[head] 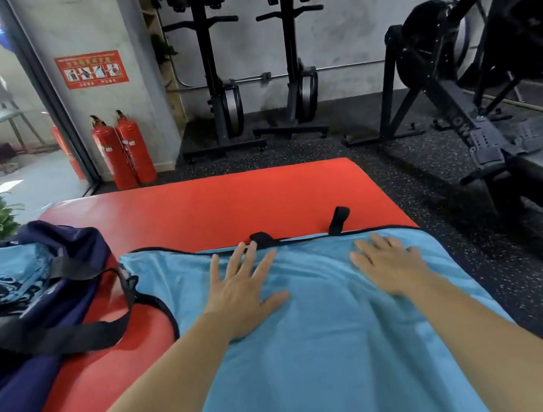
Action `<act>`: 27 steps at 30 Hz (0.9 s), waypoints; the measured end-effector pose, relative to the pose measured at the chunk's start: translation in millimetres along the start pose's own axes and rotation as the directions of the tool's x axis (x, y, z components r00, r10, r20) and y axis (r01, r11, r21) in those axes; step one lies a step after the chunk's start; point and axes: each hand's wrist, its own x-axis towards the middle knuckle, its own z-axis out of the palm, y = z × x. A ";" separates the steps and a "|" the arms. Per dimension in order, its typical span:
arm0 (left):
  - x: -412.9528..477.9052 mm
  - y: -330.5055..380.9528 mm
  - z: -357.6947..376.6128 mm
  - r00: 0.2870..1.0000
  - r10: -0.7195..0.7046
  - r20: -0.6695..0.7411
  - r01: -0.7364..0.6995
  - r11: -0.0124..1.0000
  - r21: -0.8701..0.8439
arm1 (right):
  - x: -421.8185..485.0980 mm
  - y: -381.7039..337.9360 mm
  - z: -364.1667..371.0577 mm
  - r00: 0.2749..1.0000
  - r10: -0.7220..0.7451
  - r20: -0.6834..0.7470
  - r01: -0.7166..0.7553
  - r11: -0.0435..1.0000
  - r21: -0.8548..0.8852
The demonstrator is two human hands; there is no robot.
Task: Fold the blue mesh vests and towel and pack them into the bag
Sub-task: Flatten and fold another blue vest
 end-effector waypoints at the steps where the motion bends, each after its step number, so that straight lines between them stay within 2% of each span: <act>1: 1.8 -2.3 0.9 1.000 -0.014 0.019 0.014 1.000 -0.015 | 5.2 7.6 -2.2 0.999 0.045 0.004 -0.045 0.999 -0.016; 4: 6.6 -11.0 -1.1 0.993 -0.017 0.120 0.021 0.999 -0.036 | 15.1 26.1 -5.3 0.992 0.128 0.012 -0.127 0.990 -0.058; 6: 14.1 -15.5 -4.7 0.992 -0.039 0.119 0.046 0.997 -0.058 | 19.0 30.0 -5.7 0.993 0.112 -0.044 -0.114 0.991 -0.064; 7: 19.5 -14.8 -7.9 0.996 -0.060 0.073 0.066 0.994 -0.084 | 20.8 29.3 -6.0 0.990 0.081 -0.115 -0.089 0.994 -0.066; 9: 35.3 -9.3 -14.4 0.988 -0.110 -0.110 0.098 0.989 -0.115 | 26.4 24.0 -7.7 0.960 -0.014 -0.279 0.000 0.999 -0.052; 11: 53.8 -0.3 -23.2 0.960 -0.147 -0.239 0.125 0.987 -0.105 | 35.3 14.3 -11.6 0.928 -0.077 -0.365 0.084 0.996 0.004; 13: 70.7 7.3 -30.7 0.946 -0.189 -0.263 0.173 0.982 -0.082 | 46.4 4.0 -13.7 0.926 -0.067 -0.372 0.095 0.994 0.057; 16: 86.4 10.8 -32.7 0.931 -0.226 -0.287 0.235 0.972 -0.005 | 60.5 -4.4 -9.4 0.941 -0.042 -0.336 0.062 0.997 0.050; 19: 93.0 5.6 -30.6 0.924 -0.244 -0.295 0.268 0.963 0.042 | 69.7 -3.3 -8.0 0.907 -0.018 -0.420 0.040 0.998 0.042; 22: 94.4 -2.2 -30.5 0.927 -0.257 -0.272 0.274 0.962 0.023 | 73.2 0.1 -6.7 0.877 0.009 -0.480 0.038 0.995 0.087; 27: 96.2 -14.7 -27.6 0.949 -0.254 -0.186 0.228 0.962 -0.151 | 73.5 9.1 -4.5 0.913 0.026 -0.407 -0.009 0.999 0.043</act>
